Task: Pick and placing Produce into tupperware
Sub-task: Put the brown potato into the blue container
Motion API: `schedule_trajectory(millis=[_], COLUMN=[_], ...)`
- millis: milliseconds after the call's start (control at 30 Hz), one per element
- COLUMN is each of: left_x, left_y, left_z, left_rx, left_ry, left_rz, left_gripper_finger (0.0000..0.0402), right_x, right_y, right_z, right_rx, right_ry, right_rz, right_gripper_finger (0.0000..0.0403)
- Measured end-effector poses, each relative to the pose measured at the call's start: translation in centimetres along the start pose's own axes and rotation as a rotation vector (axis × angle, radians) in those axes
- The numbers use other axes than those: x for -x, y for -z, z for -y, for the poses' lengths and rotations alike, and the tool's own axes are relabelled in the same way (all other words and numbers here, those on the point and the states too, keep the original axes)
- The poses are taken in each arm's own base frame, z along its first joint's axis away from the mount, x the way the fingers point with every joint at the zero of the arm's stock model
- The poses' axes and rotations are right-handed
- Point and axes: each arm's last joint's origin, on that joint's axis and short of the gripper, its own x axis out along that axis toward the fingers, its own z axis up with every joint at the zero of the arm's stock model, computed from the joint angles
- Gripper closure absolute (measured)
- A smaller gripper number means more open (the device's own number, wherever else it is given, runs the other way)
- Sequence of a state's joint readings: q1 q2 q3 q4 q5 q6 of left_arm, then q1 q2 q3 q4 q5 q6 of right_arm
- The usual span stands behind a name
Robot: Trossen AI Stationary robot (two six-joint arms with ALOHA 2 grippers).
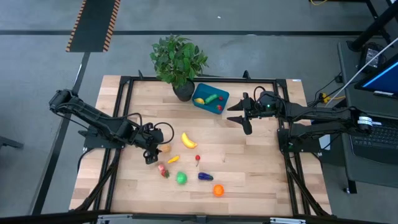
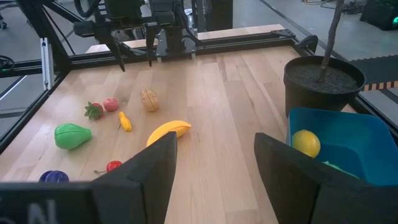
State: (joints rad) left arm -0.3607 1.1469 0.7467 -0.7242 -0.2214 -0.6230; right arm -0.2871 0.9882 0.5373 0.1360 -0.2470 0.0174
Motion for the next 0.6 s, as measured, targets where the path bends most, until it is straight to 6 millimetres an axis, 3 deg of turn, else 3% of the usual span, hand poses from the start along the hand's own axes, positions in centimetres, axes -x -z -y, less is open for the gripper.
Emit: schedule_trajectory(millis=[233,600], left_x=[-0.8,-4.8], left_y=[-0.4,-0.3], left_z=[0.4,0.5], left_rx=[0.032,0.008], left_ry=[-0.008,-0.124], left_rz=[0.028,-0.103], left_gripper_finger=[0.0154,0.0154], right_x=[0.0,0.0], right_y=[0.0,0.1], right_z=[0.0,0.0], right_rx=[0.001,0.000], right_ry=[0.000,0.000], right_rz=[-0.004,-0.010], right_gripper_finger=[0.0186,0.0186])
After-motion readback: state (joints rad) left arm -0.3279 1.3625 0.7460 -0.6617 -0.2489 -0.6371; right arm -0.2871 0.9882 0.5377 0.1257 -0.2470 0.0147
